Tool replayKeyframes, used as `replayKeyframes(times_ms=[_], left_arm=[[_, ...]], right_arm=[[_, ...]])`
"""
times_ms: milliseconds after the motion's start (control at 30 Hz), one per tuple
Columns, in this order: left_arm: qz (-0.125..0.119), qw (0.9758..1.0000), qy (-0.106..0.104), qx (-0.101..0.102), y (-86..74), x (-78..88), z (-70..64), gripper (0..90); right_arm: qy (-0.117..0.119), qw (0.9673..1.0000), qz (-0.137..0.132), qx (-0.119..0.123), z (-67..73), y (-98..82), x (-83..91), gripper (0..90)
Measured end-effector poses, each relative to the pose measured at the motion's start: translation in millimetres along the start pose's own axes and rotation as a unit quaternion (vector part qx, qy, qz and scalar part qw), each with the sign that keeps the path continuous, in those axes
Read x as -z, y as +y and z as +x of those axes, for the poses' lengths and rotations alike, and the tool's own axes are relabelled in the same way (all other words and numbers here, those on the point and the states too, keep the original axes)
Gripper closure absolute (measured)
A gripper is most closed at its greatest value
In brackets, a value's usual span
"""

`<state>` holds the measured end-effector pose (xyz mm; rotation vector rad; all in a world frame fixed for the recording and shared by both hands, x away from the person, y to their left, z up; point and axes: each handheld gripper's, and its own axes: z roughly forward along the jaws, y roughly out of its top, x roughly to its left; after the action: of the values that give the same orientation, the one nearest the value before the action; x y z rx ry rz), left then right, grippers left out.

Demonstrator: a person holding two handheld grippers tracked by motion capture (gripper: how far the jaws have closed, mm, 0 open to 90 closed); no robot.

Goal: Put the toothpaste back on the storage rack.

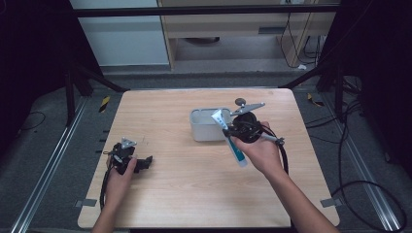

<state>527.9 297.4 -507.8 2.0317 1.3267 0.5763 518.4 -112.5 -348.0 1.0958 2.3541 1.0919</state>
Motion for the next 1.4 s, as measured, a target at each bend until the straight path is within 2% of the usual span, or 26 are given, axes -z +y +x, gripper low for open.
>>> replayKeyframes(times_ms=[233,533,733,1000,1100,1400], left_arm=[[0.0,1.0,0.0,0.0,0.0,0.0,0.1,0.0],[0.0,1.0,0.0,0.0,0.0,0.0,0.0,0.0],[0.0,1.0,0.0,0.001,0.1,-0.1,0.0,0.0],[0.0,1.0,0.001,0.0,0.1,-0.1,0.1,0.0],[0.0,1.0,0.001,0.0,0.1,-0.1,0.0,0.0],[-0.001,1.0,0.001,0.001,0.1,-0.3,-0.1,0.0]], right_arm=[[-0.014,0.9996,-0.026,-0.006,7.9,8.4,-3.3,78.9],[-0.017,0.9985,-0.051,-0.007,18.8,23.3,-5.8,79.0],[-0.038,0.9958,-0.082,-0.015,26.6,36.5,-7.9,79.0],[-0.046,0.9931,-0.106,-0.019,33.8,47.8,-8.0,78.9],[-0.053,0.991,-0.12,-0.025,38.2,54.5,-6.1,79.0],[-0.07,0.9874,-0.14,-0.024,35.3,73.5,-6.3,79.0]])
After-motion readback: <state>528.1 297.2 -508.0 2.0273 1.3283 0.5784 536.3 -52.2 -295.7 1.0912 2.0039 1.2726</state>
